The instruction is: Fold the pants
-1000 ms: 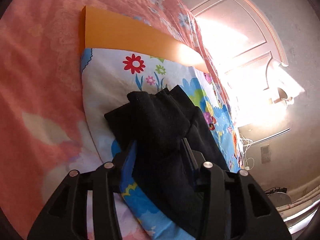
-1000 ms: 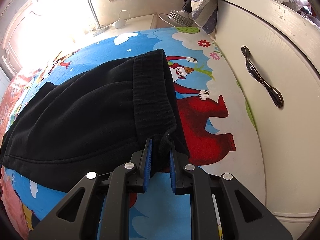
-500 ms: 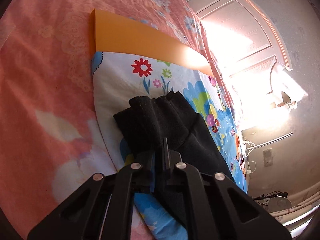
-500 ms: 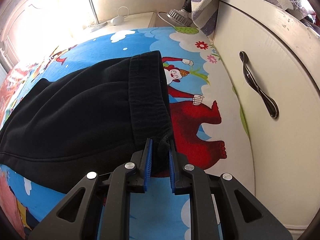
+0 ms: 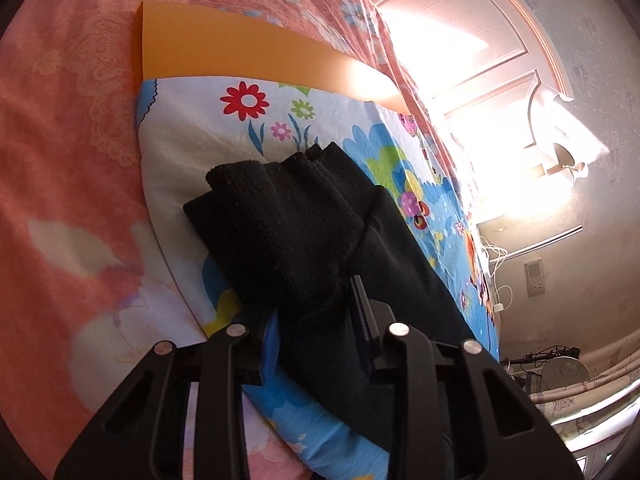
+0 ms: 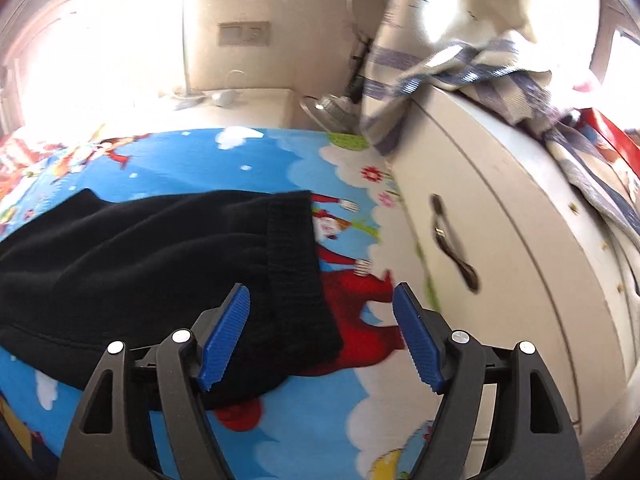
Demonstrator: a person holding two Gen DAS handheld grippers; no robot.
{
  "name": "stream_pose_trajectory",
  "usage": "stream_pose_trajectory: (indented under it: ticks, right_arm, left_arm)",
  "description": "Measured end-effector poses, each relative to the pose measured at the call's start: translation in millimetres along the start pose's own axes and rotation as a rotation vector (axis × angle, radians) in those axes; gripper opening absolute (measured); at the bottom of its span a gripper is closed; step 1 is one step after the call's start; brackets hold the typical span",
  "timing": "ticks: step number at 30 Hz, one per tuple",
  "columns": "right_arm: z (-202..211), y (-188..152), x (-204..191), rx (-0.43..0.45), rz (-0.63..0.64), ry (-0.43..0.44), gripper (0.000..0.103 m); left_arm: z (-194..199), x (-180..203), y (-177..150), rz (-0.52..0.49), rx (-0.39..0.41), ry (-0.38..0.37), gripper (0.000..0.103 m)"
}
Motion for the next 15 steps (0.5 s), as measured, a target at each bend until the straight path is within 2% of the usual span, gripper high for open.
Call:
stream_pose_trajectory:
  ticks: [2, 6, 9, 11, 12, 13, 15]
  right_arm:
    - [2, 25, -72, 0.038, 0.120, 0.148, 0.074]
    - [1, 72, -239, 0.112, 0.344, 0.432, 0.081]
    - [-10, 96, -357, 0.091, 0.468, 0.587, 0.081]
    - [-21, 102, -428, 0.063, 0.559, 0.627, 0.081]
    - [-26, 104, -456, 0.057, 0.600, 0.622, 0.081]
    - [-30, 104, -481, 0.063, 0.638, 0.611, 0.081]
    - [-40, 105, -517, 0.082, 0.700, 0.574, 0.082]
  left_arm:
    - [-2, 2, 3, -0.015, -0.004, 0.002, 0.020]
    - [5, 12, 7, -0.081, 0.007, 0.011, 0.017]
    - [8, 16, 12, -0.118, 0.032, 0.032, 0.017]
    - [1, 0, 9, -0.088, 0.023, 0.094, 0.023]
    - [-2, -10, 7, -0.082, 0.028, 0.137, 0.036]
    - [1, -13, 6, -0.109, 0.055, 0.161, 0.043]
    - [13, -12, 2, -0.198, 0.122, 0.224, 0.046]
Point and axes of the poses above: each gripper's, at about its wrist camera, not at the fingertips, and z roughly against the way its jaws point, x to its right, y to its top, the point moved 9 cm from there along -z, roughly the way its jaws point, and after that the axes turned 9 degrees about z, right-handed, at the moved point
